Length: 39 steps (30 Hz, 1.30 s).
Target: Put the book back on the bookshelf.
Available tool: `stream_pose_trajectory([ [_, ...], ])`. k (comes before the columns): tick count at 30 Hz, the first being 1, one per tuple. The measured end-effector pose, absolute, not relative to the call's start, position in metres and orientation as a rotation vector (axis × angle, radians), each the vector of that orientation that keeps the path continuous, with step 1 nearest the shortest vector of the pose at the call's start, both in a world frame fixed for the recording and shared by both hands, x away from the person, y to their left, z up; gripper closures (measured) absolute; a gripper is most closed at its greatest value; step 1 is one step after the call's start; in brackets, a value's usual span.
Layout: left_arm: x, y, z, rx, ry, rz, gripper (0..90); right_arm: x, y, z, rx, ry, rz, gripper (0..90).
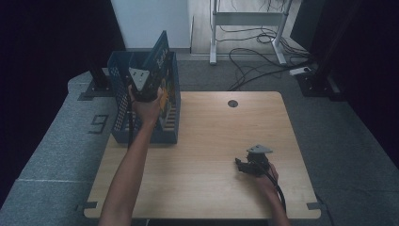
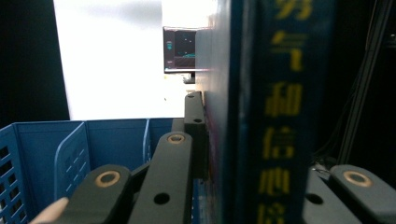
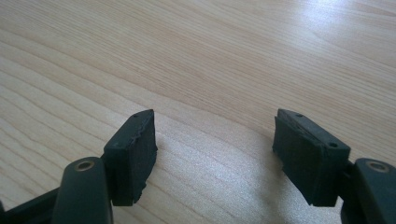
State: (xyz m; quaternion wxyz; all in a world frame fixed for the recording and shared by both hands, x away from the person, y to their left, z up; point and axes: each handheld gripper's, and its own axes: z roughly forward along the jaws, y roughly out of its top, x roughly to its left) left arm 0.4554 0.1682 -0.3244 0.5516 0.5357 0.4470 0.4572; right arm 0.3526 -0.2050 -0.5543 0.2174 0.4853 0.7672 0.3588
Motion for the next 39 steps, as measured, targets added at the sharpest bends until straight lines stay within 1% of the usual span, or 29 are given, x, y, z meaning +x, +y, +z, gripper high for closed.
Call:
stream_pose_trajectory([
  [15,0.466,0.159,-0.339,1.289,1.056,1.112,82.4,0.352,-0.205,-0.554,1.346,2.123,0.996,29.4],
  [26,0.471,0.151,-0.36,1.323,1.068,1.103,82.3,0.352,-0.205,-0.554,1.346,2.123,0.995,29.3],
  [35,0.477,0.151,-0.386,1.371,1.103,1.08,82.1,0.352,-0.205,-0.554,1.345,2.123,0.996,29.4],
  [39,0.473,0.149,-0.394,1.395,1.083,1.093,81.5,0.351,-0.205,-0.554,1.342,2.128,0.997,29.0],
])
